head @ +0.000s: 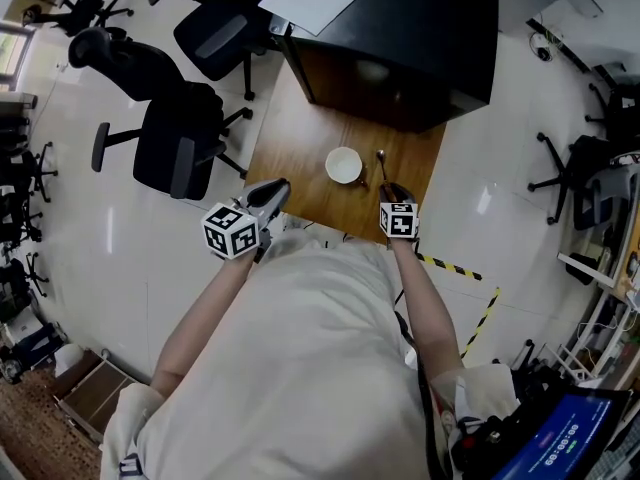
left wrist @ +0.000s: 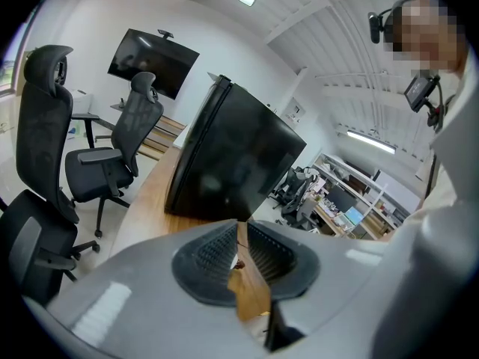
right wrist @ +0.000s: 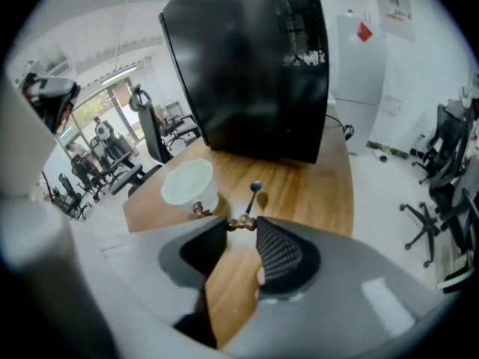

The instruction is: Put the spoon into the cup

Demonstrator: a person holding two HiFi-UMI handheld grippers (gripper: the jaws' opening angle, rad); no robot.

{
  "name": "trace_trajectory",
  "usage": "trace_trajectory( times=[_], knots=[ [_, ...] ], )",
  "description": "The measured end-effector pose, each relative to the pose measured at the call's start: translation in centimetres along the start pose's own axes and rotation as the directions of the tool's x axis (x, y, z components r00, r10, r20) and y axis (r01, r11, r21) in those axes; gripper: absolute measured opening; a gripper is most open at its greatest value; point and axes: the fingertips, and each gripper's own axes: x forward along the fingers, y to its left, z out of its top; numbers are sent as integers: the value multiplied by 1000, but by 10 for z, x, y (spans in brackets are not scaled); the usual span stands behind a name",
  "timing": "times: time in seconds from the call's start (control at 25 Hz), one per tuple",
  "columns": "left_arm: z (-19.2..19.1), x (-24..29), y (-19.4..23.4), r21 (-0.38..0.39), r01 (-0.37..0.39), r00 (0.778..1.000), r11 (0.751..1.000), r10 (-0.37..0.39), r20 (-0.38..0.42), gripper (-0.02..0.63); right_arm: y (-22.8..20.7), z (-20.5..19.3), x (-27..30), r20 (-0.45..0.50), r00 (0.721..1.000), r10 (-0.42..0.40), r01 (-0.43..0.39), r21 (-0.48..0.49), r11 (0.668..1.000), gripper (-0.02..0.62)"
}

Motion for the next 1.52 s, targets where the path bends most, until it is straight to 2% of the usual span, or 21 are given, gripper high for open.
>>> trace_trajectory(
  times=[0.24,0.44,0.8,1.16,1.52],
  knots=[
    [-1,0,-1,-3,14,1000,1000,-14,10,17,28,34,-27,76,995,58,-57,-20,998,124],
    [-2,-2,0,-7,19,1000,1000,-19,15,18,57,49,-35,94,988,122,-115,-75,990,124],
    [-2,-7,5,-15,21,999,1000,-20,35,17,89,41,-24,21,980,197,-191,-158,969,124],
    [0,-14,8,-19,18,998,1000,-17,54,17,90,24,-6,-57,979,197,-204,-167,965,124],
    [1,-19,15,-19,2,997,1000,0,72,17,95,27,11,-76,976,206,-216,-174,961,126]
  ],
)
